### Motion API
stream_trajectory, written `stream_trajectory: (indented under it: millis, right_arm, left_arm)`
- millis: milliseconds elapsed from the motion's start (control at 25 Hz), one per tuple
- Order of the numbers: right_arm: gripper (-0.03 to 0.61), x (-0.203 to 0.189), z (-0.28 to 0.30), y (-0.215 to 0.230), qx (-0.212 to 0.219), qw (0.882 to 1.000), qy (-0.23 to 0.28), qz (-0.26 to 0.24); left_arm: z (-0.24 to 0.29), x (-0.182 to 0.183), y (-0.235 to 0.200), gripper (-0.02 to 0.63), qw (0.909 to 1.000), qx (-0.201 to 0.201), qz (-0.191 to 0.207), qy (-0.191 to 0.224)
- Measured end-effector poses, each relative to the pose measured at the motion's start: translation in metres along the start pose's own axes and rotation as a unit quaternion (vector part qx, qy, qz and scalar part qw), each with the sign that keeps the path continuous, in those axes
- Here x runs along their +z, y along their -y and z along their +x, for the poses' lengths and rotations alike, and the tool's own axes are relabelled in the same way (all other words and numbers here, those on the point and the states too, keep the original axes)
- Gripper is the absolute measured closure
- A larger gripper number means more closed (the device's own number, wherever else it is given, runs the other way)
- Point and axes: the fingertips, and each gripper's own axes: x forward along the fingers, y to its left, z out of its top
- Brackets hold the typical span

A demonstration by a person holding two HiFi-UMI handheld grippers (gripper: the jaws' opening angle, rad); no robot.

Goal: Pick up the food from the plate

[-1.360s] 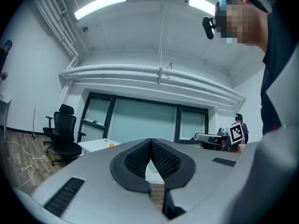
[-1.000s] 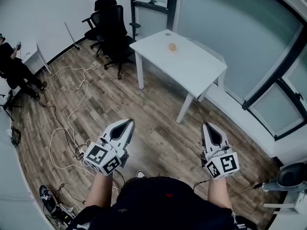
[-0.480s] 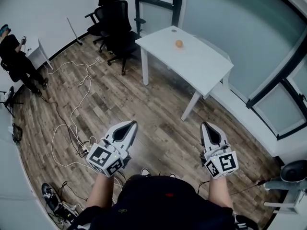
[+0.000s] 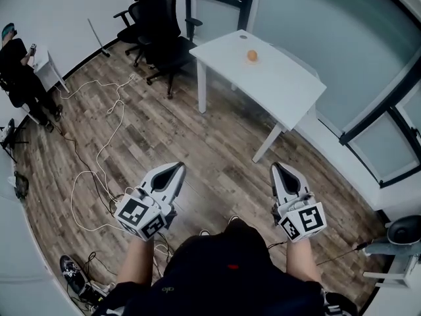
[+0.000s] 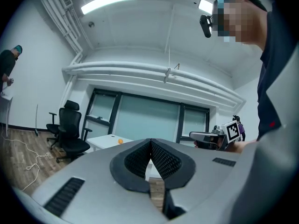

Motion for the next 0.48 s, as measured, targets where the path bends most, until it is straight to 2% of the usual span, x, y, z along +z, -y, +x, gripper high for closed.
stream_trajectory:
  millis: [240, 480]
  right_arm:
    - [0.554, -0.013, 0.041, 0.017, -0.011, 1.0, -0.016, 0.009]
    - [0.554, -0.031, 0.094, 0.04, 0.008, 0.999, -0.028, 0.023]
  left_arm:
    - [0.018, -0.002, -0.034, 0.594, 1.0, 0.002, -0.002, 0.0]
    - [0.051, 0.0, -0.076, 0.594, 0.9998, 0.02, -0.003, -0.001]
